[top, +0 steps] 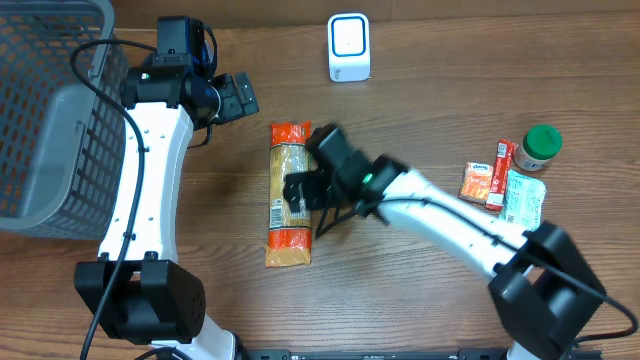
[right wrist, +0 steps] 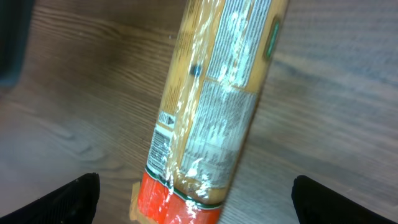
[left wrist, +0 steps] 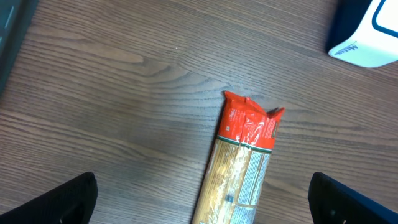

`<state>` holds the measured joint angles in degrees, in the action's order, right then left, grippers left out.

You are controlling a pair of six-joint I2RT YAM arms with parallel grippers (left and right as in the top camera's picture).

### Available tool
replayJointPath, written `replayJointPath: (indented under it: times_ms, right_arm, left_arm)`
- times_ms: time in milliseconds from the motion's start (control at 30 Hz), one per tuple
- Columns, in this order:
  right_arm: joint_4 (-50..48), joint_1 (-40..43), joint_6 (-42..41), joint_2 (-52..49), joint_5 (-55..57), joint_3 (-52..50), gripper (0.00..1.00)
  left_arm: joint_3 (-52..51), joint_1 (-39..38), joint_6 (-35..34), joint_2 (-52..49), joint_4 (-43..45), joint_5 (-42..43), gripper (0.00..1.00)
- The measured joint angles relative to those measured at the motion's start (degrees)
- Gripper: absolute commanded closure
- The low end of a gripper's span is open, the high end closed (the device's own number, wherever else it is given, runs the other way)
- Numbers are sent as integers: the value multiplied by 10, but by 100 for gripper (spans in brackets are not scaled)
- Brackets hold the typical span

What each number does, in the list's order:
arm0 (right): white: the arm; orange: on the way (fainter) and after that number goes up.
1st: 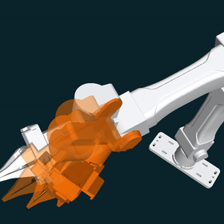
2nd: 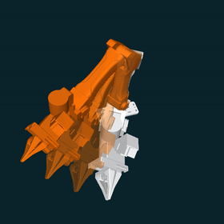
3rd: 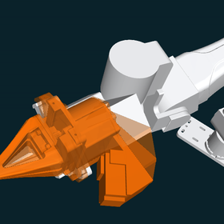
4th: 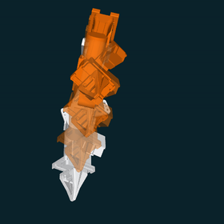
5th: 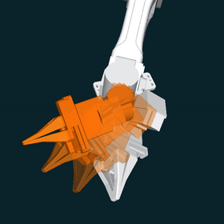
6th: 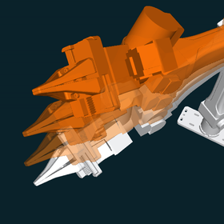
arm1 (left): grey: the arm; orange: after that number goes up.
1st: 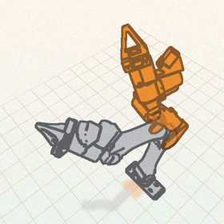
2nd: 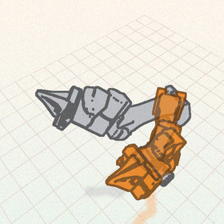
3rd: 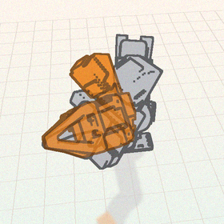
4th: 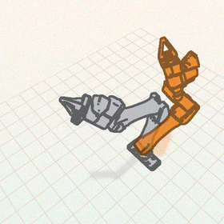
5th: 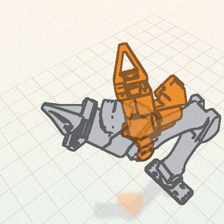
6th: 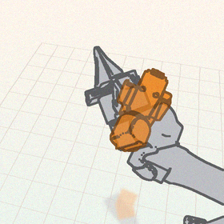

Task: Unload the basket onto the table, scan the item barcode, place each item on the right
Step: 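Move the right gripper left and lower it onto the spaghetti package, then grasp the spaghetti package with the right gripper, rotating it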

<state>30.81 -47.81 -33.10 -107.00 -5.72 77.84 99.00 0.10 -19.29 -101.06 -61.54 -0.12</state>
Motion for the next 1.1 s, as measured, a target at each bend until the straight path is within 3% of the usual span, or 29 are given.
replayJointPath:
  times_ms: [367, 800, 1100]
  right_arm:
    - [-58, -117, -51, -31, 224, -16, 0]
    - [-133, -110, -57, -68, 254, -19, 0]
    - [-97, -100, -25, -124, 245, -18, 0]
  left_arm:
    - [0, 0, 0, 0, 0, 0, 0]
    - [0, 0, 0, 0, 0, 0, 1]
    - [0, 0, 0, 0, 0, 0, 0]
